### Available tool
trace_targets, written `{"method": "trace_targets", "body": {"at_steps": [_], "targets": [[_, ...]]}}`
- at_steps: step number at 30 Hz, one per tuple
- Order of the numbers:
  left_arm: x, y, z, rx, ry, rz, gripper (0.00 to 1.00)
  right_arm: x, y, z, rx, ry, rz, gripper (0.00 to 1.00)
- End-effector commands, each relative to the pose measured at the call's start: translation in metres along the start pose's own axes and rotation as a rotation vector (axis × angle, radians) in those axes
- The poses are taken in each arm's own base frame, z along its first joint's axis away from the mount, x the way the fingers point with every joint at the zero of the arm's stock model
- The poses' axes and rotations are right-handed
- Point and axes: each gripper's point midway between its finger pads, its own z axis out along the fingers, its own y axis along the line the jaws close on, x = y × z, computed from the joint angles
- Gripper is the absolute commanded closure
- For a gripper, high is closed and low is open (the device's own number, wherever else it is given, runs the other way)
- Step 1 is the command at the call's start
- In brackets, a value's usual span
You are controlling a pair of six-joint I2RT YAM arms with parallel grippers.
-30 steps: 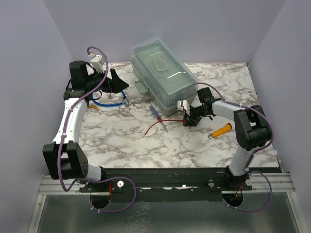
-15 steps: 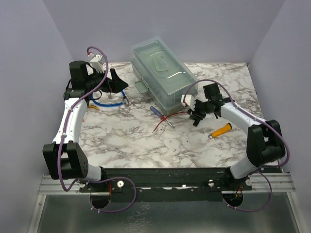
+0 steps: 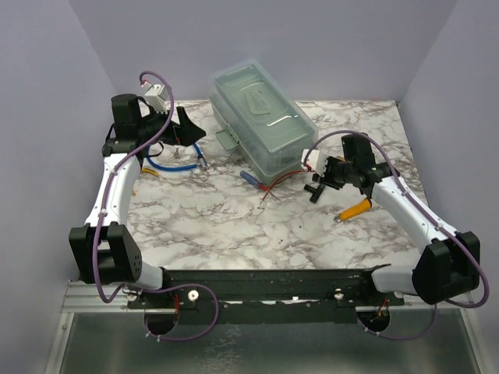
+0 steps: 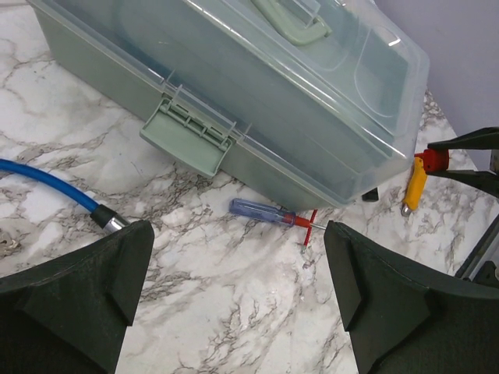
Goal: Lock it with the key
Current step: Pick up the lock from the center of the board, then lock the lock.
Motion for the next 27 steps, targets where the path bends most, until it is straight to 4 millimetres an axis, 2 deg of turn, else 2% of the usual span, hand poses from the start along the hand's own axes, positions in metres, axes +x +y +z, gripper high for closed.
{"method": "trace_targets", "body": {"at_steps": [1, 10, 18, 20, 27], "targets": [[-0.021, -0.004, -0.001, 0.001, -0.041, 0.052, 0.01, -0.007, -0.011, -0.026, 0.049, 0.016, -0.018, 1.0], [-0.032, -0.022, 0.004, 0.028, -0.046, 0.077, 0.01, -0.024, -0.029, -0.067, 0.145, 0.009, -0.052, 1.0], [-0.039, -0.049, 0.001, 0.118, -0.046, 0.126, 0.01, -0.074, -0.027, -0.103, 0.146, -0.19, -0.083, 1.0], [-0.035, -0.07, 0.004, 0.182, -0.028, 0.144, 0.01, -0.09, -0.023, -0.11, 0.125, -0.263, -0.095, 0.99], [-0.015, -0.123, 0.002, 0.368, 0.045, 0.145, 0.06, -0.14, -0.002, -0.125, -0.002, -0.516, -0.132, 1.0]]}}
